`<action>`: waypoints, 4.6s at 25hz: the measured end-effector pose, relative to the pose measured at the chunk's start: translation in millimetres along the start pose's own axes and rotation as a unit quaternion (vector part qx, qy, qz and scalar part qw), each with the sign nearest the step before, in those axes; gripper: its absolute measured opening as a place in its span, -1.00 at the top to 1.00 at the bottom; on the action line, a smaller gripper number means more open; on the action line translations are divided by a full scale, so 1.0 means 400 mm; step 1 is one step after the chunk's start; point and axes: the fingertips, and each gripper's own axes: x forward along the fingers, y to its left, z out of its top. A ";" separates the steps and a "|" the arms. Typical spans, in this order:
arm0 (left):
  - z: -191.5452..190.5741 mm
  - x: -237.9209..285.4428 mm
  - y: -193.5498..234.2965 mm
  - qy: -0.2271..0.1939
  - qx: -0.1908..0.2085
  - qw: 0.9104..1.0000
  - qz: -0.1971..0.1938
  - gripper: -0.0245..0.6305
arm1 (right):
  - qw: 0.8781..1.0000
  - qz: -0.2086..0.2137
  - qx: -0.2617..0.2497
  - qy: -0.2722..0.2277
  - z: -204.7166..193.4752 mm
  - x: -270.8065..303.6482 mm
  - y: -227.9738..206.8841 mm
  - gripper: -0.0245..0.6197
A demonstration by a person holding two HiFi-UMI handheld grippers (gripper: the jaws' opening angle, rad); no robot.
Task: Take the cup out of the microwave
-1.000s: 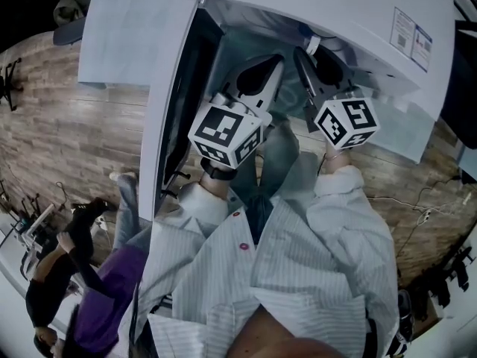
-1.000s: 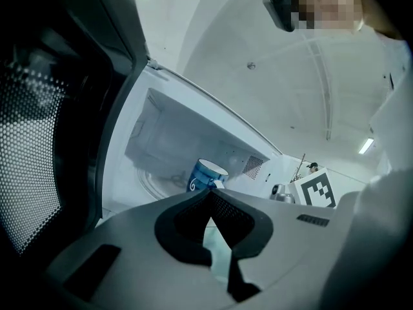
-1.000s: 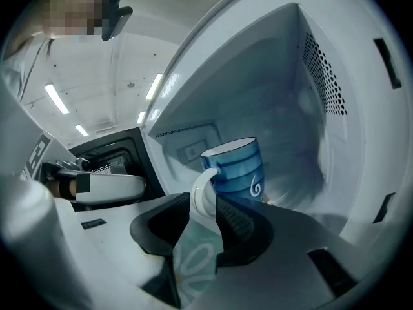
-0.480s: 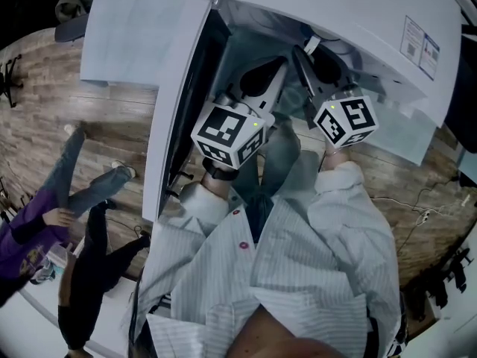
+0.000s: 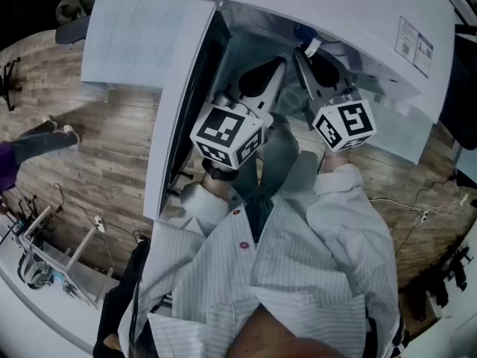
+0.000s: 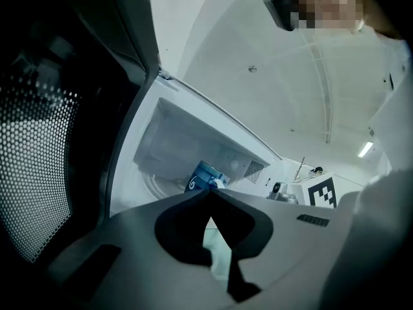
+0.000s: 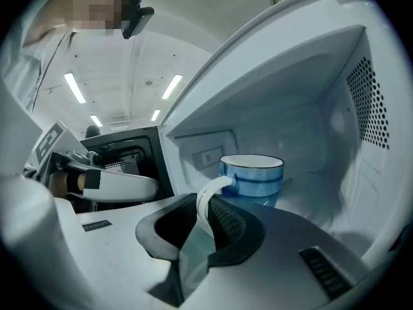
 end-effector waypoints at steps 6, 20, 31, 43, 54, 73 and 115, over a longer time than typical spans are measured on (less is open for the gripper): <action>0.019 -0.014 -0.013 -0.008 0.005 1.000 -0.001 0.90 | 1.000 0.008 0.003 0.000 0.002 -0.016 0.030 0.70; 0.069 -0.039 -0.041 -0.023 0.024 0.999 0.001 0.90 | 0.998 0.019 0.056 -0.009 0.020 -0.075 0.059 0.72; 0.126 -0.050 -0.083 -0.032 0.044 0.998 0.011 0.90 | 0.995 0.045 0.090 -0.007 0.053 -0.154 0.086 0.72; 0.167 -0.064 -0.140 -0.033 0.045 0.998 0.028 0.90 | 0.990 0.090 0.109 0.003 0.128 -0.198 0.108 0.72; 0.231 -0.073 -0.181 -0.046 0.042 0.998 0.034 0.90 | 0.981 0.148 0.123 0.002 0.211 -0.259 0.162 0.72; 0.321 -0.036 -0.300 -0.078 0.072 0.994 0.005 0.90 | 0.976 0.185 0.102 -0.052 0.391 -0.399 0.163 0.72; 0.323 -0.023 -0.368 -0.071 0.076 0.994 -0.041 0.90 | 0.980 0.167 0.084 -0.069 0.472 -0.437 0.140 0.72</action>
